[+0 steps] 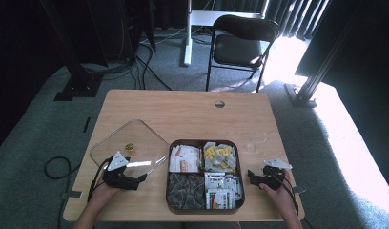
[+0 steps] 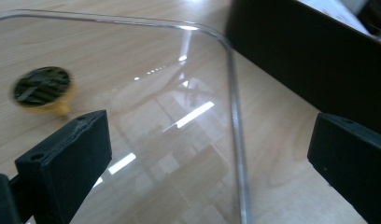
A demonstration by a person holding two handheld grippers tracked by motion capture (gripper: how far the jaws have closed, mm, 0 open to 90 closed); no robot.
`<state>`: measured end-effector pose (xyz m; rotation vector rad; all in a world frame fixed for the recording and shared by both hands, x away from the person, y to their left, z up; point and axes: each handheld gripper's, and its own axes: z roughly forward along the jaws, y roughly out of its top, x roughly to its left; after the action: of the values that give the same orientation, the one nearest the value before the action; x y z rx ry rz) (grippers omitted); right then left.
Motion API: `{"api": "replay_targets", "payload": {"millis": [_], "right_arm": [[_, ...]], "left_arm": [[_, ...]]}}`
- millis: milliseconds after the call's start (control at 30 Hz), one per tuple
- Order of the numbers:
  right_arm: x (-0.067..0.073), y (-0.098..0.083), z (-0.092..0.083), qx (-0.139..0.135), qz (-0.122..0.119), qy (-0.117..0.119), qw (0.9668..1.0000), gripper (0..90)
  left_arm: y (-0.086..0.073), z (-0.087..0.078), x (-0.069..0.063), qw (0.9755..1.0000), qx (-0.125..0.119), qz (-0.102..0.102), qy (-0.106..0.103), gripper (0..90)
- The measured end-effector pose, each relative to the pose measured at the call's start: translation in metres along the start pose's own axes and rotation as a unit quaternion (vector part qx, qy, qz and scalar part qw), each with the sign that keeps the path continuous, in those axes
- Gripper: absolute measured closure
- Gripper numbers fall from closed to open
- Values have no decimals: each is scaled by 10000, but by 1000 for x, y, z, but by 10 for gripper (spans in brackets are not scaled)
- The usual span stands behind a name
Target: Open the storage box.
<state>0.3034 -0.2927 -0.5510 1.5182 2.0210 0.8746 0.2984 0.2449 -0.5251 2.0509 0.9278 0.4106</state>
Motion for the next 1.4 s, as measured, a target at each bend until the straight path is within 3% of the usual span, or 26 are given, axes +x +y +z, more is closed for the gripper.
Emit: {"api": "replay_targets", "payload": {"millis": [433, 700, 833, 1100, 1300, 1400], "right_arm": [[0, 0, 0, 1, -3, -1, 10000, 113], [0, 0, 0, 3, -4, 0, 10000, 113], [0, 0, 0, 2, -3, -1, 10000, 113], [1, 0, 0, -1, -80, 85, 9999, 113], [1, 0, 0, 3, -75, 84, 9999, 113], [1, 0, 0, 5, -139, 139, 9998, 113]], "left_arm": [[-1, 0, -30, 9977, -34, 434, -516, 0], [-5, 4, -49, 9923, 38, 774, -967, 0], [-7, 7, -58, 9906, 151, 931, -986, 0], [-14, 17, -64, 9891, 419, 996, -1003, 0], [-14, 19, -66, 9895, 550, 1006, -882, 0], [-14, 21, -68, 9885, 657, 1074, -839, 0]]}}
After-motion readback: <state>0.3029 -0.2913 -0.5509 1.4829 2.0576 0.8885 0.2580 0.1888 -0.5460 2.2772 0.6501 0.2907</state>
